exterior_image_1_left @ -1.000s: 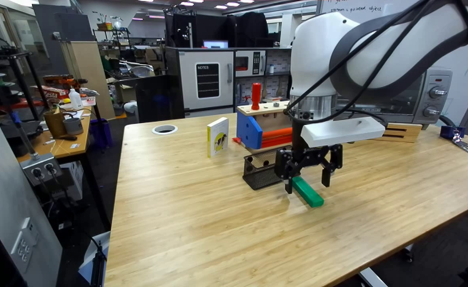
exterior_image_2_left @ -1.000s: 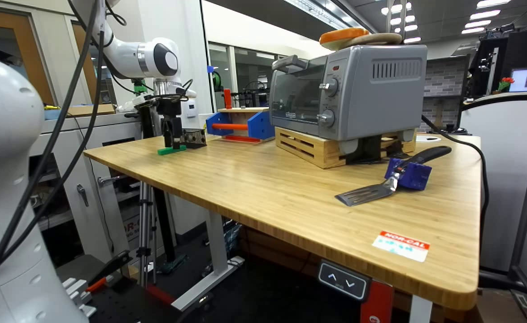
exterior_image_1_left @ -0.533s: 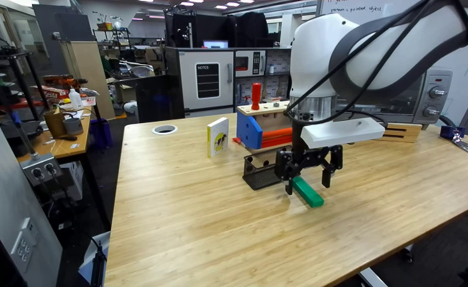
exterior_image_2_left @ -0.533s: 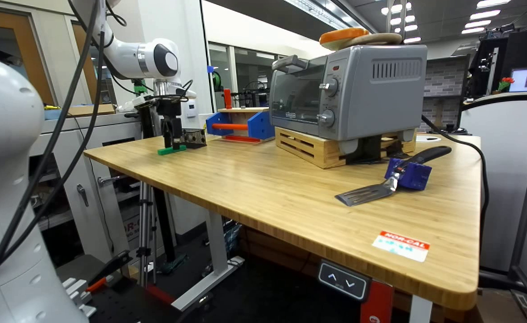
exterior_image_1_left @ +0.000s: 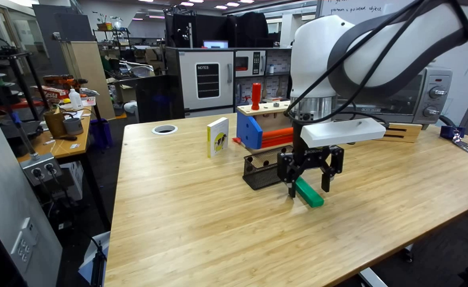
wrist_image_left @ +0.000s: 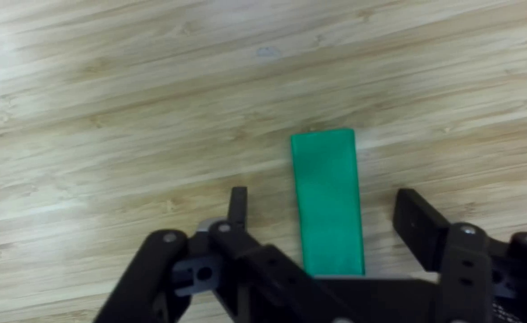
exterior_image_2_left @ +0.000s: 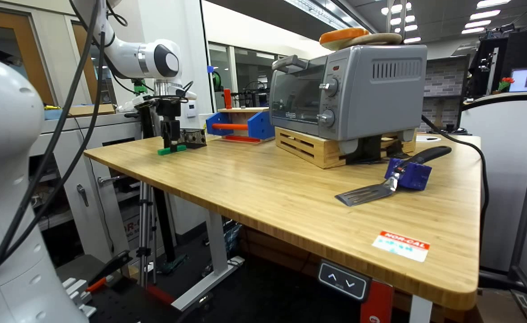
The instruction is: Place the green block in the black box
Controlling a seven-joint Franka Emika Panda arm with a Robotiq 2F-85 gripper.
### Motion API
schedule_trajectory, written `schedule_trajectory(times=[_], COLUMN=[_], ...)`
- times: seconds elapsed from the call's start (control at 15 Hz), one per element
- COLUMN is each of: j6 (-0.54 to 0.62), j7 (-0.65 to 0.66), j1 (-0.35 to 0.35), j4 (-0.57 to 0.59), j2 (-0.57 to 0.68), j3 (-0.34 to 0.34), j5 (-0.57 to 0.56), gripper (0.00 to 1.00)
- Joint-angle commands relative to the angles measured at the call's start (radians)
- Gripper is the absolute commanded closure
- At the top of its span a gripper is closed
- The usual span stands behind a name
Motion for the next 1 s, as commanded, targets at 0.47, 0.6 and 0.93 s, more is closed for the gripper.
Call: schedule_trajectory(times=[0.47,0.6,0.93], j6=[-0.034,-0.039,-0.057], j7=[0.01,0.014,0.046], j1=[-0.003,-0.003,0.0], j4=[0.024,0.025,0.016], j2=[0.01,0.008,-0.016], j3=[-0.005,-0.007,-0.011], j5=[0.027,0.023,0.01], gripper=[0.83,0.75,0.9])
